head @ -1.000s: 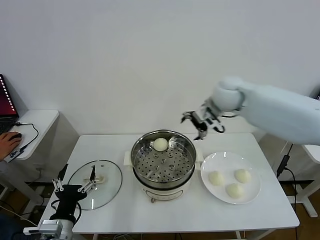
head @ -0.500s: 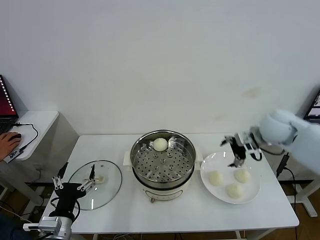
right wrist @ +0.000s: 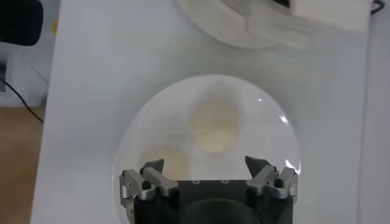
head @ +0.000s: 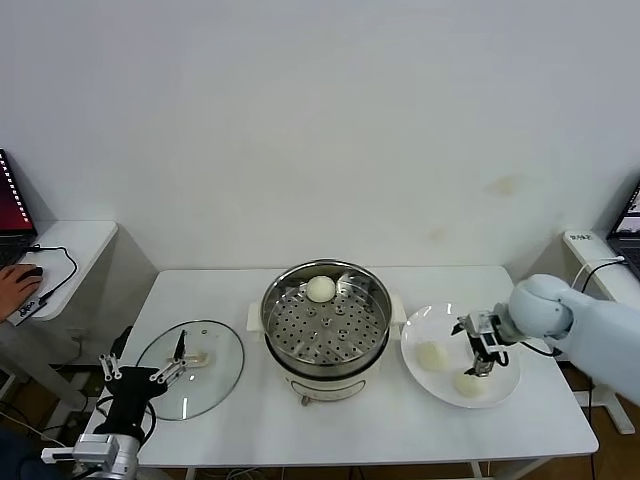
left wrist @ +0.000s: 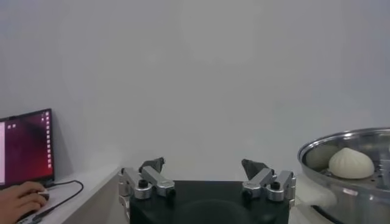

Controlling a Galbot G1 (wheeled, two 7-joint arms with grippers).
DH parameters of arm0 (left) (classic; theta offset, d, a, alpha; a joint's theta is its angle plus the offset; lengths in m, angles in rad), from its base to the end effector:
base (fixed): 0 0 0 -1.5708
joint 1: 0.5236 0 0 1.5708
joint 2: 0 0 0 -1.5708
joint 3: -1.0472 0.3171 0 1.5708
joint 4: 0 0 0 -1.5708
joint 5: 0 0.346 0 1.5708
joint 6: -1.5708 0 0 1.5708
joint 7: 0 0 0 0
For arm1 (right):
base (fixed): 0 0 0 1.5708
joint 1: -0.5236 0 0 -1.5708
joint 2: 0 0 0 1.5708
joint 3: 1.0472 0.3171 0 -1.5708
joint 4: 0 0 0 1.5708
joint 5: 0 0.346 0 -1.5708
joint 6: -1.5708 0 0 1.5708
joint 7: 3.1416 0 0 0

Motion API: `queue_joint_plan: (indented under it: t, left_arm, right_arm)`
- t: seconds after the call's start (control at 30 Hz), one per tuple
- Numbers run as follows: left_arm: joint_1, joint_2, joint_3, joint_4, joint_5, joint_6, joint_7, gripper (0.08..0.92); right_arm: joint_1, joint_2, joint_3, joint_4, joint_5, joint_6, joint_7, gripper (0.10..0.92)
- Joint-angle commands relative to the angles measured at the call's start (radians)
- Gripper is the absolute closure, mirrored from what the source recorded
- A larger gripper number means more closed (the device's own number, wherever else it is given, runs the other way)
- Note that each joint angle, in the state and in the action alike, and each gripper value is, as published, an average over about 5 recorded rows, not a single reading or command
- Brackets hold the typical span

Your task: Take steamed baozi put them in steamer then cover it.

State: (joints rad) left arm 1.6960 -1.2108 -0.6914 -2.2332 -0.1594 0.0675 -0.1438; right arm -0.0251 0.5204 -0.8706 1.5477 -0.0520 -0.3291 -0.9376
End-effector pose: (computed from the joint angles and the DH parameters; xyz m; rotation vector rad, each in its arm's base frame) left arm 0.1651 0.0794 -0.2275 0.0946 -3.1051 -0.3605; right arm 0.4217 -0.1127 -0.1866 1.2475 -1.4326 1.4414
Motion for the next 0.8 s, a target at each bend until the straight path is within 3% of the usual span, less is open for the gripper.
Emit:
queue_joint_plan:
  t: [0.03, 0.47, 0.8]
  left_arm:
    - [0.002, 0.001, -0.005, 0.001, 0.0, -0.002, 0.001, 0.177]
    - [0.005, -0.007, -0.013, 0.003, 0.008, -0.005, 0.002, 0.177]
    - [0.006, -0.011, -0.012, 0.005, 0.011, -0.005, 0.003, 0.177]
  right_arm:
    - [-0.059, 0.079, 0.021, -0.084, -0.028, -0.013, 0.025, 0.203]
    - [-0.068, 0.187, 0.032, -0.197, -0.034, -0.007, 0.045, 0.234]
    - [-0.071, 0.207, 0.032, -0.209, -0.037, -0.014, 0.032, 0.383]
